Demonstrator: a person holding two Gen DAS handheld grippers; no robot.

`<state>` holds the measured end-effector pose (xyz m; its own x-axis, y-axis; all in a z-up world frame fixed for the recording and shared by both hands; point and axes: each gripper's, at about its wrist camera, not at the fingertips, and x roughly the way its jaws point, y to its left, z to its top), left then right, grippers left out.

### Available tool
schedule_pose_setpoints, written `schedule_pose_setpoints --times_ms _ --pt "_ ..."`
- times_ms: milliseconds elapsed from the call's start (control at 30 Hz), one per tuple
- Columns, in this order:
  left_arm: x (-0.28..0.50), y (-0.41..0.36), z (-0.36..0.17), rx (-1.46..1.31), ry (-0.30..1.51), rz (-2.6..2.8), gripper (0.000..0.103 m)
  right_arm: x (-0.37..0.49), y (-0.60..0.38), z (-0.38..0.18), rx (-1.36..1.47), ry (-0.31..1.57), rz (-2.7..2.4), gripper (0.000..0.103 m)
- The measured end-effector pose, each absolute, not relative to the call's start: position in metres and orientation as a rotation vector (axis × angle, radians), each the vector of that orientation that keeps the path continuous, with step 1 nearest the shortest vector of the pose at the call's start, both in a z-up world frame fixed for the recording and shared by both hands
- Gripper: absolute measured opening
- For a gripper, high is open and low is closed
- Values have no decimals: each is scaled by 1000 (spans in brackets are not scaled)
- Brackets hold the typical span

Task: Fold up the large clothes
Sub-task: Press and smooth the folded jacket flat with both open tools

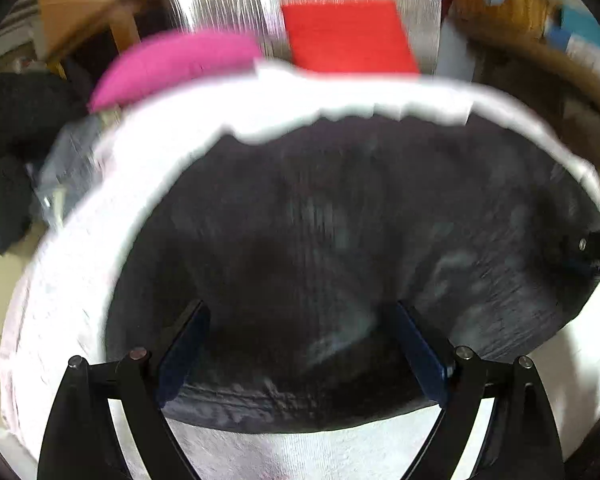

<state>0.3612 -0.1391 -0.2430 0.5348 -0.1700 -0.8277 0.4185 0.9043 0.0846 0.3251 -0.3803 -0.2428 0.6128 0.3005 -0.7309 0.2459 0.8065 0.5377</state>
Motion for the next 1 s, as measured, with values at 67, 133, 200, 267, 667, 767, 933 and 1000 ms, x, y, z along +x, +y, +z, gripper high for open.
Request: schedule_pose_setpoints --times_ms 67,133,200,267,667,767,933,1000 --pt "364 -141 -250 300 940 -349 95 337 -375 -254 640 969 14 51" --pt "363 -143 -246 325 928 -352 95 337 -375 -250 633 968 17 51" --pt "360 -139 -240 309 912 -365 95 333 -381 -243 644 961 29 51" --pt "364 -129 -229 283 888 -343 94 322 -395 -231 653 921 -12 51" --pt "406 -66 -242 226 949 -81 95 281 -485 -237 722 903 -358 64" --pt "404 -74 -242 265 917 -86 94 280 -483 -233 719 891 -354 65" --pt "390 -78 -238 279 892 -106 94 267 -478 -209 707 750 -290 65" --pt "385 -81 -235 293 872 -122 94 268 -467 -199 662 700 -280 65"
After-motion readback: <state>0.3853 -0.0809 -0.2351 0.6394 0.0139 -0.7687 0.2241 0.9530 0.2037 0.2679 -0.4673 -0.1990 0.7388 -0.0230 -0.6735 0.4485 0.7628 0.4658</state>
